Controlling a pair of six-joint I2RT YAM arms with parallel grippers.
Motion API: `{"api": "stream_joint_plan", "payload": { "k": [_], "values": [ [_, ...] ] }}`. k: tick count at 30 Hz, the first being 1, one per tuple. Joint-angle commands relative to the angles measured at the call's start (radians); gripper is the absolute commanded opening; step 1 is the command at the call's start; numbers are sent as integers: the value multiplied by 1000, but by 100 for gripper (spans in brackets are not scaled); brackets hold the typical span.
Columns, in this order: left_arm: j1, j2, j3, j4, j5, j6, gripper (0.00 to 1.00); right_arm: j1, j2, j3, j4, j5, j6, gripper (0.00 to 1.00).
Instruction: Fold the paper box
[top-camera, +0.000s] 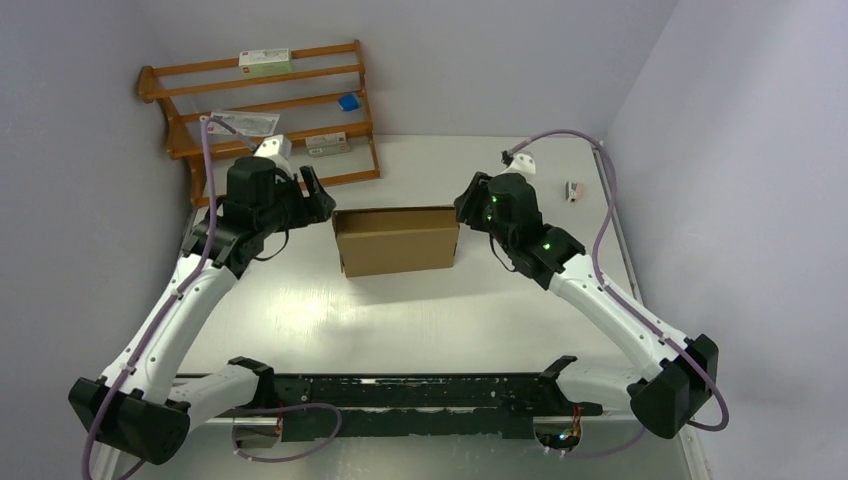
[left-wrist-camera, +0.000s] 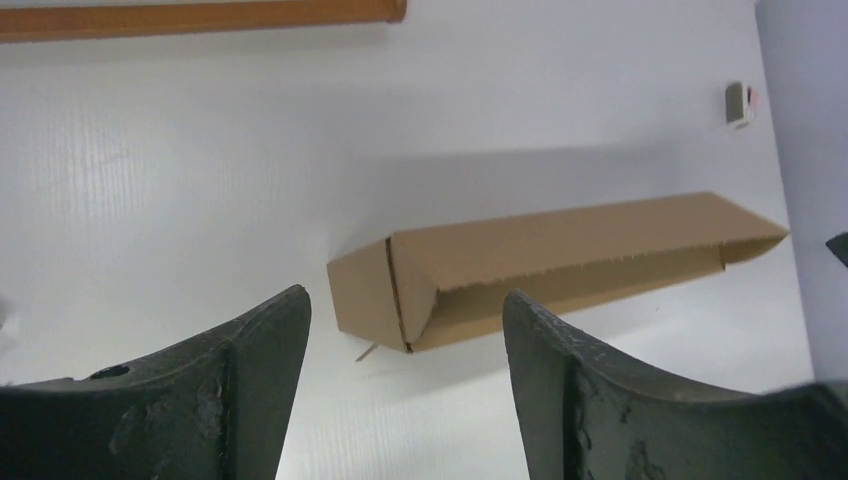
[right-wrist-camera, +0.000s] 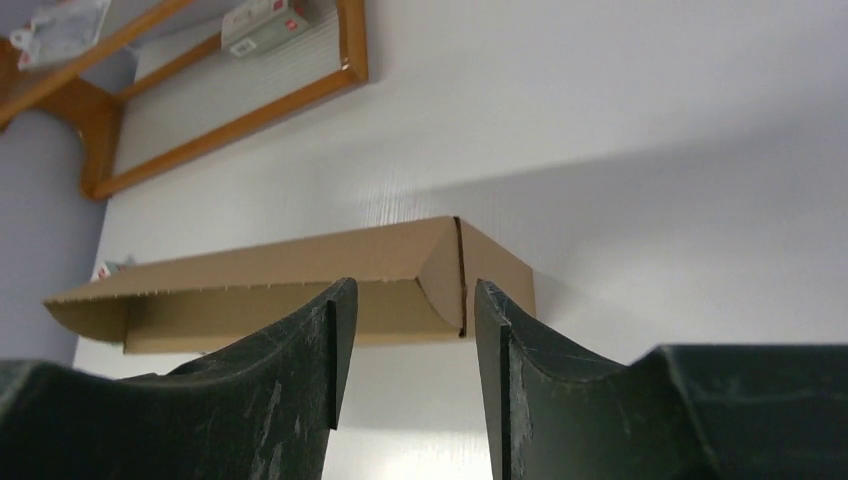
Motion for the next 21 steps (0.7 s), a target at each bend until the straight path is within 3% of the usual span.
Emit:
{"api": "stream_joint_plan", "payload": {
  "k": [1, 7, 16, 21],
  "values": [
    [60, 19, -14, 114, 93, -91, 72, -30, 11, 7, 54, 58, 120, 50],
    [75, 60, -36, 195, 167, -141, 62, -37, 44, -15, 113, 49, 173, 45],
    [75, 84, -134, 258, 230, -169, 39, -39, 82, -84, 145, -21, 179, 34],
    [75, 72, -178, 253, 275, -166, 34, -37, 63, -154, 161, -60, 175, 31]
  ]
}}
